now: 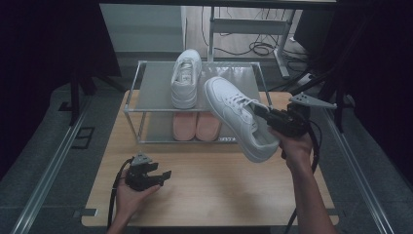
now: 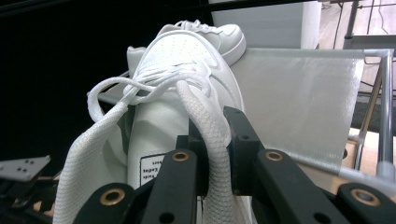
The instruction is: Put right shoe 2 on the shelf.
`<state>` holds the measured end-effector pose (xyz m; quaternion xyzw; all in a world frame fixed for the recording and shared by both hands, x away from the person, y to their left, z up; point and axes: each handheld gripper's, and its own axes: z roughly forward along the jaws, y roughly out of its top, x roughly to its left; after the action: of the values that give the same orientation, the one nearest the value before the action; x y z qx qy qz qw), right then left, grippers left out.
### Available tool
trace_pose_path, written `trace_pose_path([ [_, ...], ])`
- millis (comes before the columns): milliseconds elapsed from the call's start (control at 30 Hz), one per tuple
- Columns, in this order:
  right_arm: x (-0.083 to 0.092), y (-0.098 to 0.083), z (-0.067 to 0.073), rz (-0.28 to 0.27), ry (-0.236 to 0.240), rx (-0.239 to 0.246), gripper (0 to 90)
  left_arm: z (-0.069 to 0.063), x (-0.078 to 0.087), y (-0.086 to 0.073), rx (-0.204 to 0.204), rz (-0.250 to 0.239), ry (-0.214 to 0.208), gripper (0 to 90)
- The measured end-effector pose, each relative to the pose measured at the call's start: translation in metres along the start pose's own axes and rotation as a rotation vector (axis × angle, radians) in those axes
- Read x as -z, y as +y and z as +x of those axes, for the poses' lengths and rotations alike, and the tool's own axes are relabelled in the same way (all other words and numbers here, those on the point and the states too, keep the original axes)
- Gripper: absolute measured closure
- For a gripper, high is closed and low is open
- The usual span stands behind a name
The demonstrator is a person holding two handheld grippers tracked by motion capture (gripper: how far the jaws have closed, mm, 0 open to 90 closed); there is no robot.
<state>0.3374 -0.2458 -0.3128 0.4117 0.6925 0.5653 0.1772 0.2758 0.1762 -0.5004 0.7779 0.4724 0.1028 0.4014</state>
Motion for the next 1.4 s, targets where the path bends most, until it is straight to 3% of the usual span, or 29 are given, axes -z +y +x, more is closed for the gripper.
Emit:
trace_pose_path([
  [633, -0.04, 0.04, -0.008, 0.009, -0.104, -0.044, 82.5, 0.002, 0.001, 0.0, 0.003, -0.006, -0.003, 34.4],
  [833, -0.049, 0.046, -0.011, 0.006, -0.121, -0.071, 82.5, 0.002, 0.001, 0.0, 0.002, -0.005, -0.003, 34.5],
  [1400, -0.077, 0.06, -0.016, 0.022, -0.229, -0.099, 82.1, 0.002, 0.001, 0.0, 0.0, -0.005, -0.004, 34.4],
])
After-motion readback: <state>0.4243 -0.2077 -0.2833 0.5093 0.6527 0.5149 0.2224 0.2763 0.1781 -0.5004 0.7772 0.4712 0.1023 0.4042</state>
